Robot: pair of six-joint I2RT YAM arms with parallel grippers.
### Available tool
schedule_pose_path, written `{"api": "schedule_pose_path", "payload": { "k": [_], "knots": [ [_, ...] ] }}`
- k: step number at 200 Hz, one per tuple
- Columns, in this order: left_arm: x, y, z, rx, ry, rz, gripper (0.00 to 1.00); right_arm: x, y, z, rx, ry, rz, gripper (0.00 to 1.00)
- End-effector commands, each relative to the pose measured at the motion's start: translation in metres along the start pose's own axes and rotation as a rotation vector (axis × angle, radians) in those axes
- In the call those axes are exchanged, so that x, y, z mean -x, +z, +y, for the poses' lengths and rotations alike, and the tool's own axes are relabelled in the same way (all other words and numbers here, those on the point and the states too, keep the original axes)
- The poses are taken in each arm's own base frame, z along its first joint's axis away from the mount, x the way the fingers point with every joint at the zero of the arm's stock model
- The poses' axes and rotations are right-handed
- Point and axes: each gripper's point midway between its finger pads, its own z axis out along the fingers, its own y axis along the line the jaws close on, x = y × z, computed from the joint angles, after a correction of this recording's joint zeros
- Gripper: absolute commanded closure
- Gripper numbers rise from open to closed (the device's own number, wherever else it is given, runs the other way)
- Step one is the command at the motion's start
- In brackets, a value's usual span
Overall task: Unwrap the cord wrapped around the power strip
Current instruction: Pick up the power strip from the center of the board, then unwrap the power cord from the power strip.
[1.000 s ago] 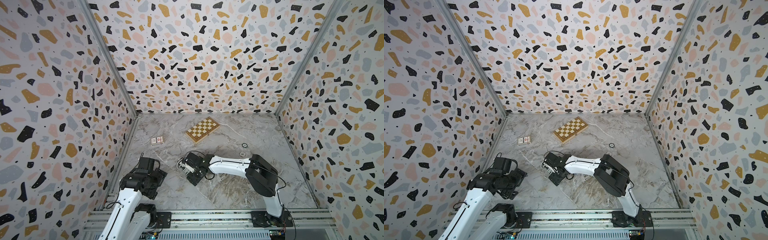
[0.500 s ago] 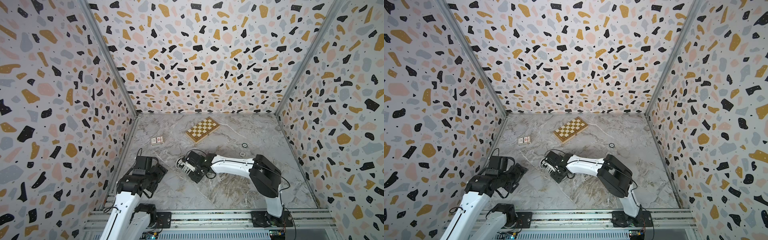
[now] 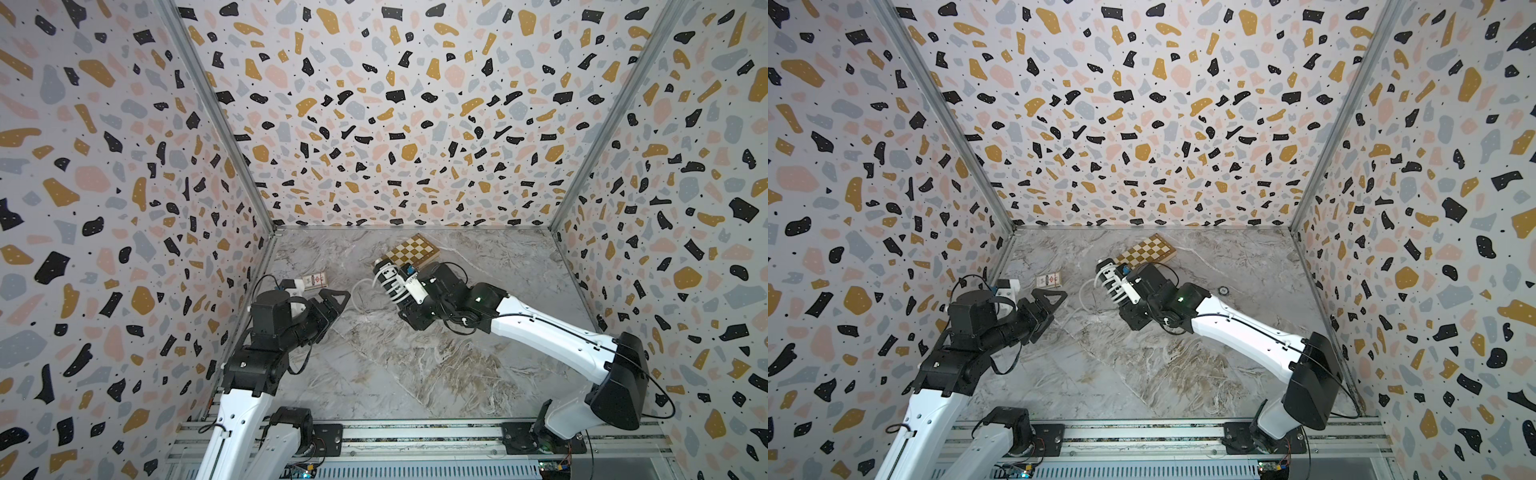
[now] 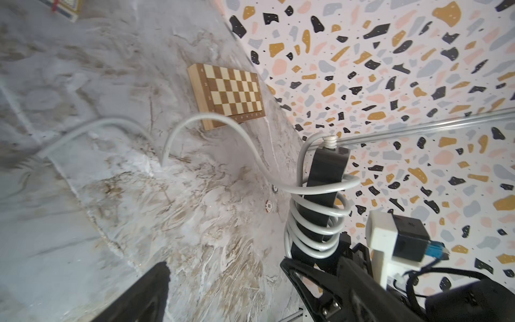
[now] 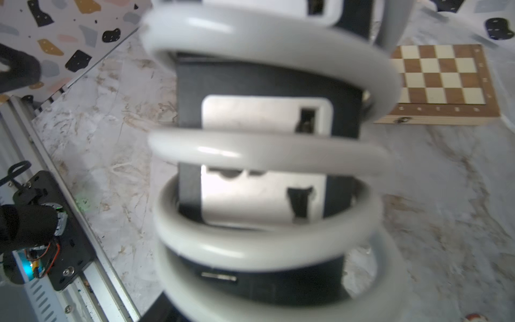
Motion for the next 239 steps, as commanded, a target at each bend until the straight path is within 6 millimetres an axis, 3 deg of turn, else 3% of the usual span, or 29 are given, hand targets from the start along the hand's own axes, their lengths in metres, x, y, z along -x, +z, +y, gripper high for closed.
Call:
{"api": "schedule_pose_path", "payload": {
  "k": [1, 50, 90, 117, 137, 166, 202, 239],
  "knots": [
    [0.002, -0.003, -0.030, -0.101, 0.066, 0.014, 0.05, 0.020, -0.026, 0.003, 0.019, 0.015, -0.083, 1.00],
    [0.022, -0.003, -0.058, -0.190, 0.216, -0.068, 0.07, 0.025, -0.043, -0.001, 0.019, -0.041, -0.093, 1.00],
    [0.041, -0.023, -0.104, -0.258, 0.682, -0.203, 0.10, 0.042, -0.085, 0.004, 0.110, -0.135, -0.156, 1.00],
    [0.016, -0.031, -0.128, -0.396, 0.985, -0.125, 0.08, 0.047, -0.113, 0.004, 0.133, -0.173, -0.188, 1.00],
    [-0.009, -0.031, -0.126, -0.491, 1.151, -0.031, 0.08, 0.047, -0.129, 0.008, 0.157, -0.211, -0.189, 1.00],
    [-0.025, -0.023, -0.119, -0.573, 1.345, 0.009, 0.08, 0.044, -0.147, 0.014, 0.192, -0.247, -0.174, 1.00],
    [-0.015, -0.008, -0.132, -0.623, 1.440, -0.095, 0.10, 0.044, -0.159, 0.022, 0.237, -0.255, -0.167, 1.00],
    [-0.033, 0.008, -0.131, -0.707, 1.443, -0.028, 0.17, 0.054, -0.170, 0.027, 0.251, -0.247, -0.200, 1.00]
  ]
}}
